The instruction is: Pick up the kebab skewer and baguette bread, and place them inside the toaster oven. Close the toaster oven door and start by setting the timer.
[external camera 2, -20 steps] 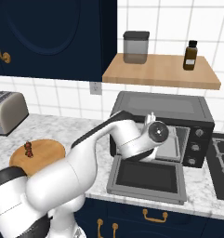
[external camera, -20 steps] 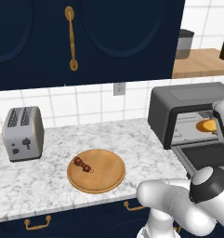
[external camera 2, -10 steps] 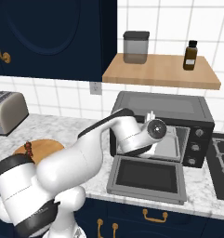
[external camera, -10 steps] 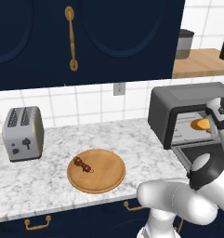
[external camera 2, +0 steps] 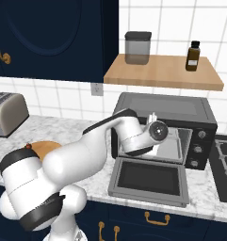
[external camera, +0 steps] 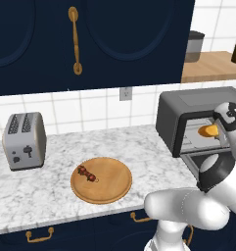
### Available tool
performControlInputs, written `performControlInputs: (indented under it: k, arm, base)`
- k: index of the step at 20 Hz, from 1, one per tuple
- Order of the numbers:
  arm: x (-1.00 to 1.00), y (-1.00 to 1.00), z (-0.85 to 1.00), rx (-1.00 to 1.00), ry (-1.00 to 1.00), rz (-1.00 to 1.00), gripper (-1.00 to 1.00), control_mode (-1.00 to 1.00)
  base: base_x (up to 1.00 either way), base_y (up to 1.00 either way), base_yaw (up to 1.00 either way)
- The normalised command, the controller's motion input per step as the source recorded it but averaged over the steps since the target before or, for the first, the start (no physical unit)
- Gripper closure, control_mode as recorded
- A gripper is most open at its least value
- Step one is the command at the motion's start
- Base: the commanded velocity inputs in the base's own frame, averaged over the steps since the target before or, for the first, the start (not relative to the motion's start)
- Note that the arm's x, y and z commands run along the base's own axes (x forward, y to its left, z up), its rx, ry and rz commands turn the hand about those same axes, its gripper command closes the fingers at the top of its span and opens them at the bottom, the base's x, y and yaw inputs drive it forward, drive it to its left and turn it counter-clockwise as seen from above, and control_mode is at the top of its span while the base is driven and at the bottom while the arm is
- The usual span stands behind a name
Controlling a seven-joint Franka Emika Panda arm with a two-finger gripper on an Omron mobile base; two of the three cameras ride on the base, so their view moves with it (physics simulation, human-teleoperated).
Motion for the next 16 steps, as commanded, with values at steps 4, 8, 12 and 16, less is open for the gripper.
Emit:
performControlInputs:
  k: [4, 8, 12, 16]
  arm:
    - [0.31, 0.0, -0.12, 0.0, 0.0, 0.0, 1.0, -1.0]
    - [0.26, 0.0, -0.09, 0.0, 0.0, 0.0, -1.0, -1.0]
    - [0.08, 0.0, 0.0, 0.0, 0.0, 0.0, -1.0, -1.0]
    - [0.01, 0.0, 0.0, 0.0, 0.0, 0.0, -1.0, -1.0]
  base:
    - [0.0, 0.0, 0.0]
    - [0.0, 0.0, 0.0]
    - [0.0, 0.0, 0.0]
    - [0.0, 0.0, 0.0]
